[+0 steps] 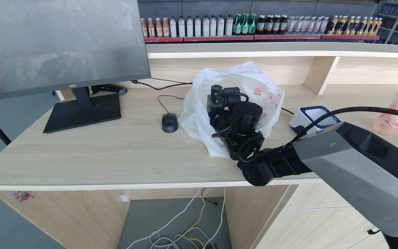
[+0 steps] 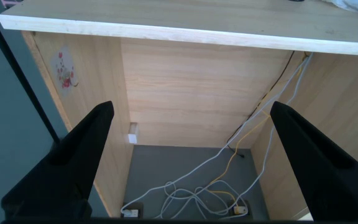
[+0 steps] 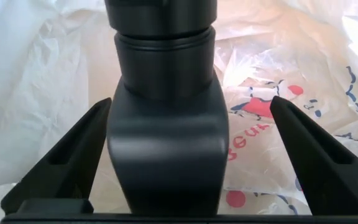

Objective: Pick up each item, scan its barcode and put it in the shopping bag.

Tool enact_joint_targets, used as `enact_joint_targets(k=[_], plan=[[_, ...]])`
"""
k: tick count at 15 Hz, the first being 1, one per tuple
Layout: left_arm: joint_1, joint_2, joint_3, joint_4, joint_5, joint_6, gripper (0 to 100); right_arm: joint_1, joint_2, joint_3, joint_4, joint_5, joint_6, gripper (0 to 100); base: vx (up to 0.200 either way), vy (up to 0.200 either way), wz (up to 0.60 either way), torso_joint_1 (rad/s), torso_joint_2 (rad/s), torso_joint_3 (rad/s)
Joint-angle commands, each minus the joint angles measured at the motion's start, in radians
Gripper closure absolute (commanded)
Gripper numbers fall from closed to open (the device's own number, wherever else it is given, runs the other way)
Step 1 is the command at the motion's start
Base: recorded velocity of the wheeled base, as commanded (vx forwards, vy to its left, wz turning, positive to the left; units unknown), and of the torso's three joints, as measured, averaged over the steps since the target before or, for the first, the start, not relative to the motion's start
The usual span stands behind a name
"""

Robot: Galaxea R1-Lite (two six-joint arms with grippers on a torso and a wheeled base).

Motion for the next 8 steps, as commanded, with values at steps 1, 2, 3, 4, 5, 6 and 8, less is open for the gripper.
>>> enact_joint_targets(k=[1,2,3,4,5,6,8], plan=[[-0.001,0.000,0.000,0.000,0.000,0.000,0,-0.004,-0.019,0.002,0.000,-0.005,-0.003,0,0.000,0.000,0.00,0.000,0.00,0.000],[0.001,0.000,0.000,0.000,0.000,0.000,0,-0.003,-0.030,0.002,0.000,-0.006,-0.004,0,0.000,0.000,0.00,0.000,0.00,0.000],[-0.001,0.000,0.000,0.000,0.000,0.000,0,-0.003,-0.036,0.004,0.000,-0.006,-0.006,0,0.000,0.000,0.00,0.000,0.00,0.000],[-0.001,0.000,0.000,0.000,0.000,0.000,0,-0.001,-0.051,0.004,0.000,-0.005,-0.015,0,0.000,0.000,0.00,0.000,0.00,0.000],[-0.001,0.000,0.000,0.000,0.000,0.000,0,-0.001,-0.065,0.004,0.000,-0.005,-0.024,0,0.000,0.000,0.00,0.000,0.00,0.000],[0.001,0.000,0.000,0.000,0.000,0.000,0,-0.001,-0.080,0.004,0.001,-0.003,-0.032,0,0.000,0.000,0.00,0.000,0.00,0.000],[-0.001,0.000,0.000,0.000,0.000,0.000,0,-0.001,-0.106,0.013,0.000,-0.002,-0.039,0,0.000,0.000,0.00,0.000,0.00,0.000]])
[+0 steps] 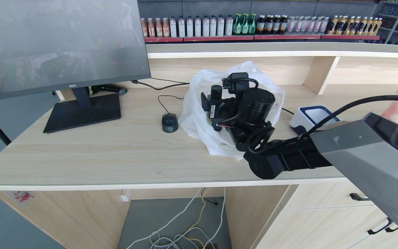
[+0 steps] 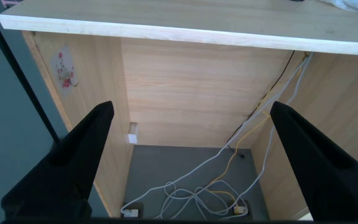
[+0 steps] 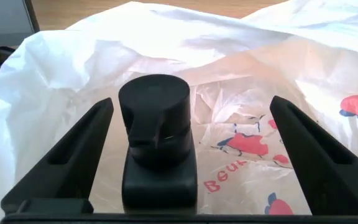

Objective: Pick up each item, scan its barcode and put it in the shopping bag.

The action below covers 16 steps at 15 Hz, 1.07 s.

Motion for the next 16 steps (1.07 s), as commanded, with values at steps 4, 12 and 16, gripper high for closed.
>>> enact_joint_targets(k=[4,12,16], plan=[[0.001,0.000,0.000,0.000,0.000,0.000,0,0.008,-0.185,0.206,-0.002,0.013,-0.028,0,0.000,0.000,0.00,0.000,0.00,0.000],[-0.001,0.000,0.000,0.000,0.000,0.000,0,0.034,-0.366,0.573,-0.385,0.136,-0.030,0,0.000,0.000,0.00,0.000,0.00,0.000],[0.001,0.000,0.000,0.000,0.000,0.000,0,0.078,-0.443,0.827,-0.537,0.295,-0.108,0,0.000,0.000,0.00,0.000,0.00,0.000]])
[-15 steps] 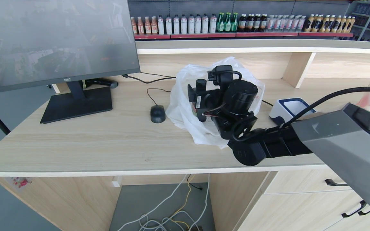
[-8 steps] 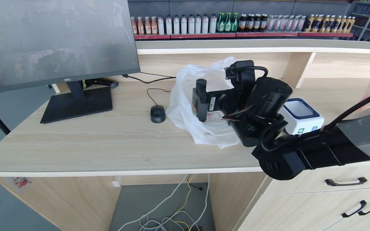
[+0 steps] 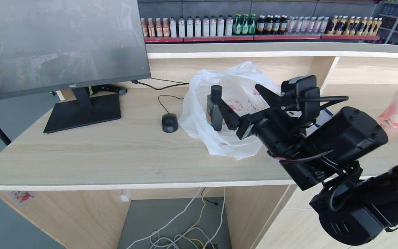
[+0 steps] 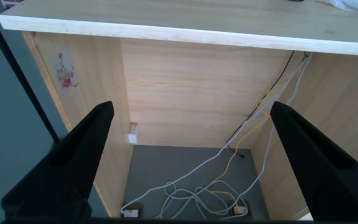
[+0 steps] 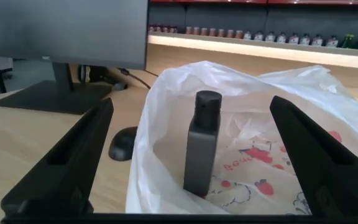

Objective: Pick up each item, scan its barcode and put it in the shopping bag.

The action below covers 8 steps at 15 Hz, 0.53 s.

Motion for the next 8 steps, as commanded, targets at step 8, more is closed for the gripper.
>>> enact_joint_targets(k=[8], plan=[[-0.001,0.000,0.000,0.000,0.000,0.002,0,0.030,-0.214,0.345,-0.015,0.023,0.001,0,0.000,0.000,0.00,0.000,0.00,0.000]])
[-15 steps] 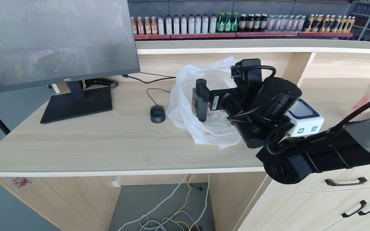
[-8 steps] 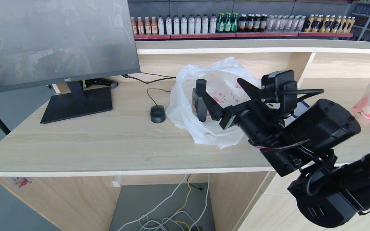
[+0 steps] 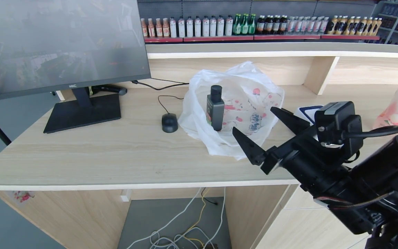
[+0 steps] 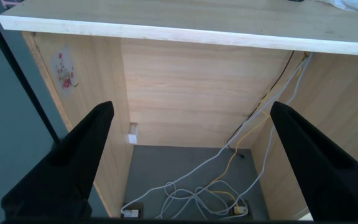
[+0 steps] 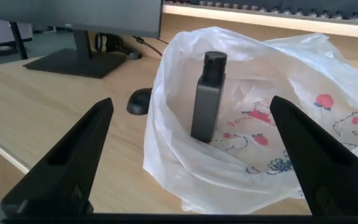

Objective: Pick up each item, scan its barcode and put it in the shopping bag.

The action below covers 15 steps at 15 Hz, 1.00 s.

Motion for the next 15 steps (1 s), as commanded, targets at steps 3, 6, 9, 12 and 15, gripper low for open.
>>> enact_joint_targets(k=[3,6,9,12,15], plan=[[-0.001,0.000,0.000,0.002,0.000,0.006,0,0.019,-0.059,0.040,-0.001,0.001,0.093,0,0.000,0.000,0.00,0.000,0.00,0.000],[-0.001,0.000,0.000,0.002,0.000,0.006,0,-0.056,-0.073,0.078,-0.001,-0.022,0.162,0,0.000,0.000,0.00,0.000,0.00,0.000],[0.001,0.000,0.000,0.000,0.000,-0.005,0,-0.063,-0.082,0.083,-0.001,-0.022,0.160,0,-0.133,0.000,0.00,0.005,0.00,0.003],[-0.001,0.000,0.000,0.000,0.000,0.000,0,-0.063,-0.107,0.104,-0.001,-0.022,0.162,0,-0.067,0.000,0.00,0.004,0.01,0.001],[0.001,0.000,0.000,0.000,0.000,-0.005,0,-0.054,-0.078,0.098,-0.001,-0.022,0.162,0,0.000,-0.067,0.00,0.007,0.00,-0.004]])
